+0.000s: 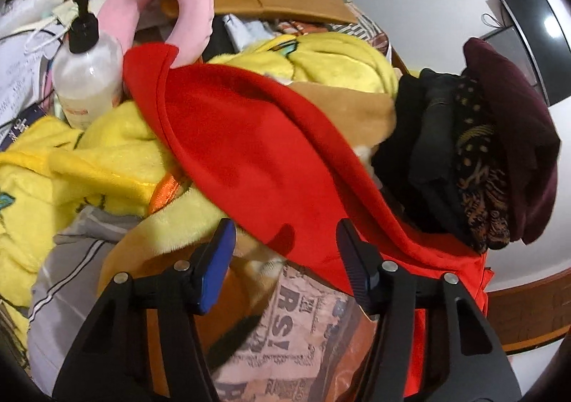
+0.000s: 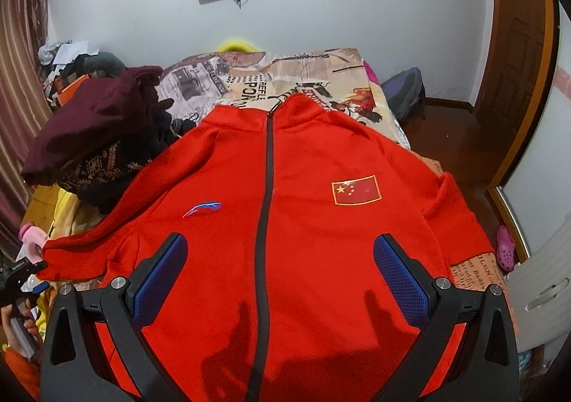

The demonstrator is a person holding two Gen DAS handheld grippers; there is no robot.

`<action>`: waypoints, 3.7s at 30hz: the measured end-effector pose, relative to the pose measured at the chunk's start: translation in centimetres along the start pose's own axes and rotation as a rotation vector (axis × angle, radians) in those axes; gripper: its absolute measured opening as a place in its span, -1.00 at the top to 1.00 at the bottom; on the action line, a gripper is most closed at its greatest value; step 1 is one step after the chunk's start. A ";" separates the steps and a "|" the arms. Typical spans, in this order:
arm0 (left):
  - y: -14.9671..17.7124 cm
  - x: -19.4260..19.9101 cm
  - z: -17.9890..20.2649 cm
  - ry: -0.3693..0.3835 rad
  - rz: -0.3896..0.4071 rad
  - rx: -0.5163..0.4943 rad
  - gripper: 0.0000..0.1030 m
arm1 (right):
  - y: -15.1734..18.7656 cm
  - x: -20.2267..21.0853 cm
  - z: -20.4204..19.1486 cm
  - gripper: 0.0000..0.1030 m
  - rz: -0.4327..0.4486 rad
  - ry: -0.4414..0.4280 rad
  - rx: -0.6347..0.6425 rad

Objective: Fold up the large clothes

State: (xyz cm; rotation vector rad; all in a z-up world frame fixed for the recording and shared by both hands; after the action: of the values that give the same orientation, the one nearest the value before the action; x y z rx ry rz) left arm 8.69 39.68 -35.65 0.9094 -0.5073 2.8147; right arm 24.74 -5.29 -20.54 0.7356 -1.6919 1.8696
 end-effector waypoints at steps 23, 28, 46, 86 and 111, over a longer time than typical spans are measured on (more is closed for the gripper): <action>0.2 4.0 14.1 -0.010 0.133 -0.465 0.97 | -0.8 1.0 0.5 -1.00 0.038 -0.003 0.025; 2.5 5.4 21.1 0.076 0.157 -0.608 0.97 | -1.6 1.5 0.6 -1.00 0.074 -0.006 0.048; 15.5 0.2 41.0 0.351 -0.026 -0.982 0.97 | -1.9 0.7 3.1 -1.00 0.109 -0.028 0.051; 20.9 -2.1 37.5 0.152 -0.229 -1.191 -0.10 | -1.8 1.8 4.1 -1.00 0.162 0.013 0.159; 14.0 -0.5 18.4 -0.130 -0.231 -0.927 -0.10 | 11.0 -3.6 -15.2 -0.73 -0.116 -0.234 0.796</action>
State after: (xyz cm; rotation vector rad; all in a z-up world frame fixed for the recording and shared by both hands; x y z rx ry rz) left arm 15.76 19.99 -25.77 0.8368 -1.4325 1.9394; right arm 18.95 8.80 -32.15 1.3606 -0.9391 2.4426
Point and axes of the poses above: each gripper's, at about its wrist camera, not at the fingertips, and x roughly against the way its jaws point, z to its right, y to its underside, the point moved 8 cm from there along -x, roughly the way its jaws point, and after that the axes turned 15 degrees about y, right-handed, at the moved point
